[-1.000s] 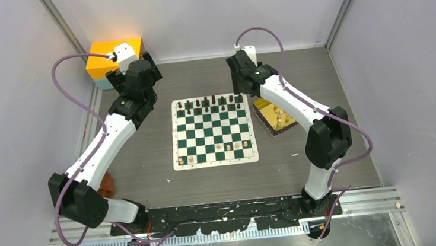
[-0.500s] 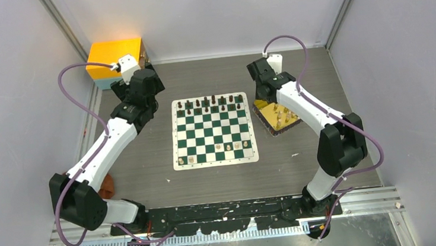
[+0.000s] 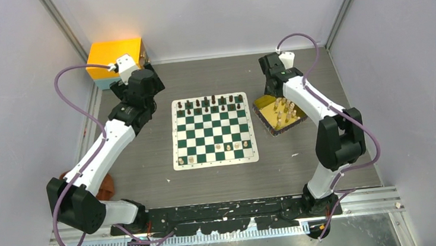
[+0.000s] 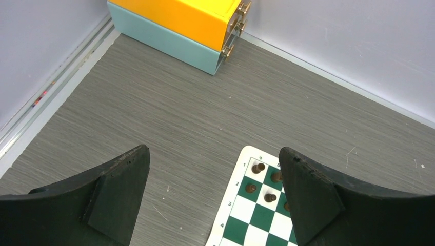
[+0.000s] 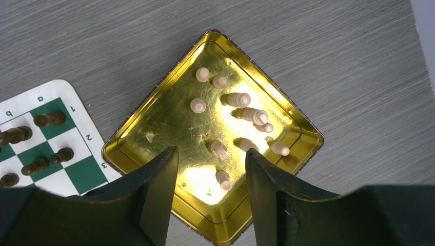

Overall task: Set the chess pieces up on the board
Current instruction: Pick up the chess piece from the storage box.

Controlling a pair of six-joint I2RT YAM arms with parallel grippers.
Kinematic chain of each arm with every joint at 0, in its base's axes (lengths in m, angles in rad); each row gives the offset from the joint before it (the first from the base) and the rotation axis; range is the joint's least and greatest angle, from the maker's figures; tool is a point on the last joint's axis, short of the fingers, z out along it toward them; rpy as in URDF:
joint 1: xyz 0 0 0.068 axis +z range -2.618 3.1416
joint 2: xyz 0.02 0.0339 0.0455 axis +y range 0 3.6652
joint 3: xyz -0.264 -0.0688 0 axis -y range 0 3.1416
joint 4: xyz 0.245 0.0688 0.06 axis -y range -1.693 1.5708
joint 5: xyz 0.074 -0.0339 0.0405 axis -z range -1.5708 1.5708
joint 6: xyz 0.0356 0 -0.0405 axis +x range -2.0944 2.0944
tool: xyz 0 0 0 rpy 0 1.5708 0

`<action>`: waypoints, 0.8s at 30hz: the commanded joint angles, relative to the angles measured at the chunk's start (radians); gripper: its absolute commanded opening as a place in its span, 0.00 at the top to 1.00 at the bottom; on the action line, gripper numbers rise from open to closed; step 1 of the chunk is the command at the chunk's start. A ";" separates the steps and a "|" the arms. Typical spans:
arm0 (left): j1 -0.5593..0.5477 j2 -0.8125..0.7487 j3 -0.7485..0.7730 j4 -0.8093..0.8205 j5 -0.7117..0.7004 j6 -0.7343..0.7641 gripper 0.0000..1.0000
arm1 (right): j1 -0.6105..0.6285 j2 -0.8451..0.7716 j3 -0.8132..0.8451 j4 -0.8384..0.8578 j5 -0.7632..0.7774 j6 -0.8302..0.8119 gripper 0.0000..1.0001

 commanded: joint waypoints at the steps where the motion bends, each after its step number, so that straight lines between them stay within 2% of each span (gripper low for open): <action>1: -0.002 -0.015 0.043 0.044 -0.021 0.020 0.04 | -0.009 0.023 0.037 0.049 -0.008 0.035 0.44; 11: -0.002 0.032 0.030 0.117 -0.024 0.046 0.04 | -0.025 0.113 0.104 0.041 -0.010 0.040 0.45; 24: -0.002 0.108 0.058 0.173 -0.006 0.062 0.04 | -0.058 0.155 0.104 0.047 -0.038 0.052 0.49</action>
